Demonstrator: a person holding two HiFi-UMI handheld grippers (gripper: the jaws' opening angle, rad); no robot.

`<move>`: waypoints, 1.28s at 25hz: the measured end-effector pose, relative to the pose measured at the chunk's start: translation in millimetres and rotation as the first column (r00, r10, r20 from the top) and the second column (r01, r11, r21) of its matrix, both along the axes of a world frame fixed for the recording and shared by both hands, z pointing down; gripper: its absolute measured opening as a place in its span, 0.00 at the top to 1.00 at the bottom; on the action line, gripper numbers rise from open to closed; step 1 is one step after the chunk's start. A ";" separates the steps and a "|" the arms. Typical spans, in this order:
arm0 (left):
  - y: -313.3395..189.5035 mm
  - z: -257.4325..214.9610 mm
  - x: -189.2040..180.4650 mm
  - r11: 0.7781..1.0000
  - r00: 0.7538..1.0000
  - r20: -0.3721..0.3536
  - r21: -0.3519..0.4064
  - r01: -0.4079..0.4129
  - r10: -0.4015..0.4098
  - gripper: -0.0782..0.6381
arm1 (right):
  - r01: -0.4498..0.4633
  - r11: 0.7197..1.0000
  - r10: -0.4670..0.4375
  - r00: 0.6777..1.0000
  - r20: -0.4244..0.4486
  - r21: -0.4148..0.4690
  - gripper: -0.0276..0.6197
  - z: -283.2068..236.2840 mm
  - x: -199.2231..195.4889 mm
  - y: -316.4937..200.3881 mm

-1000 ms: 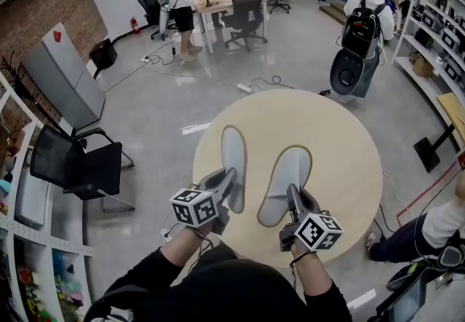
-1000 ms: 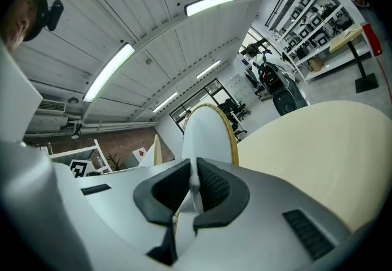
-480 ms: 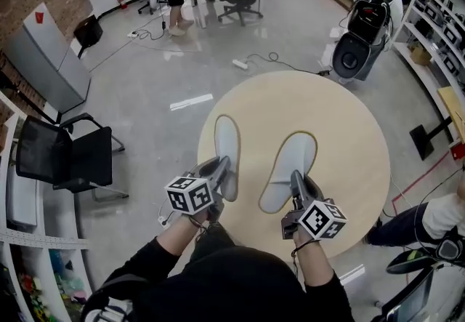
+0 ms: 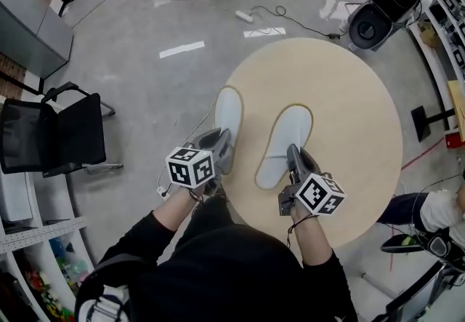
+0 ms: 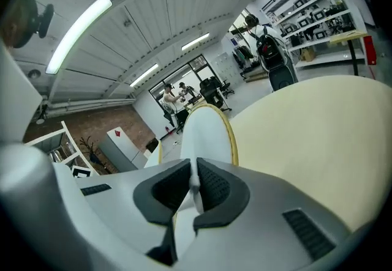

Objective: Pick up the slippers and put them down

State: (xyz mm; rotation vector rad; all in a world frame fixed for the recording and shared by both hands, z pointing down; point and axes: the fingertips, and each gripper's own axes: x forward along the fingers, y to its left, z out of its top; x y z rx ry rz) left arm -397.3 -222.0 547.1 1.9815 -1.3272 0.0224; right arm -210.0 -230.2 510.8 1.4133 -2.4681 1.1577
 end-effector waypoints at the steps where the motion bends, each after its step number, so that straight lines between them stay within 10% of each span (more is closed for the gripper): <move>1: -8.7 6.0 -10.8 1.000 1.000 -0.002 -0.011 -0.006 0.006 0.85 | 0.002 1.000 -0.002 1.000 0.002 -0.019 0.91 6.9 -14.7 -9.3; 16: -117.8 137.8 -51.7 0.952 0.997 0.057 -0.305 -0.026 0.045 0.85 | 0.029 0.965 -0.055 0.994 -0.095 -0.261 0.91 142.1 -112.9 -104.9; 32: -154.1 176.6 -23.4 0.923 0.997 -0.007 -0.377 -0.077 0.081 0.85 | -0.010 0.937 -0.057 0.981 -0.183 -0.349 0.91 213.5 -107.6 -155.3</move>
